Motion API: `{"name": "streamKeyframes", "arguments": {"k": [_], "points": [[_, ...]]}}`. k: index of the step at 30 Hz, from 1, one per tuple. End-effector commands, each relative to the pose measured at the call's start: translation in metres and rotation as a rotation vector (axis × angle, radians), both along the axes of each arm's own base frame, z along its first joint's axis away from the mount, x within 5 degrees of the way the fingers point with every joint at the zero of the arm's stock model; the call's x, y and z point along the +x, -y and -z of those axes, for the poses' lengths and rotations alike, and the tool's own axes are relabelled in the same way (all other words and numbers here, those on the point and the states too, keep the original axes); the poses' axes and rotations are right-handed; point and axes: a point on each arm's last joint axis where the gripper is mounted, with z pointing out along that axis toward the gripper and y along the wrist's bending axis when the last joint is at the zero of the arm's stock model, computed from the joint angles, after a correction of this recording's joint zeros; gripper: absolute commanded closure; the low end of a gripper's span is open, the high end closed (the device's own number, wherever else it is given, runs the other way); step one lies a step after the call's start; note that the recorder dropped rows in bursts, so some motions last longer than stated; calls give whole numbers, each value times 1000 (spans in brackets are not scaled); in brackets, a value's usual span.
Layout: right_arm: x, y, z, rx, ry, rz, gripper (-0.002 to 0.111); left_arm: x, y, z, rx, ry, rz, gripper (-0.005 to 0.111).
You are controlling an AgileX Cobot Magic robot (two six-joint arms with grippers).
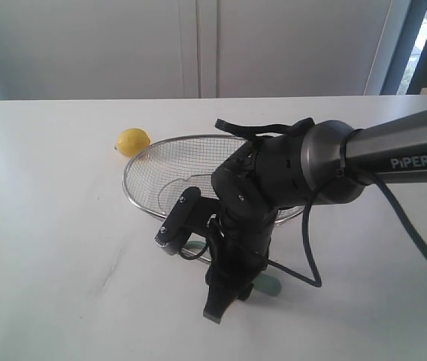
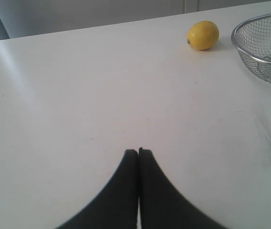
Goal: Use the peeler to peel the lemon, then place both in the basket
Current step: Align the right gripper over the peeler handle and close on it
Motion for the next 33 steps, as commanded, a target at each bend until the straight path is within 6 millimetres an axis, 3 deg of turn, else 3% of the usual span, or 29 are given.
{"name": "streamKeyframes", "arguments": {"k": [1, 19, 29, 33], "points": [[2, -1, -1, 1, 16, 6, 61, 0, 0, 1, -19, 1, -2, 107], [0, 3, 6, 9, 31, 28, 62, 0, 0, 1, -19, 1, -2, 107], [-3, 6, 9, -16, 11, 31, 83, 0, 0, 1, -19, 1, -2, 107], [-6, 6, 9, -3, -29, 92, 98, 0, 0, 1, -19, 1, -2, 107]]}}
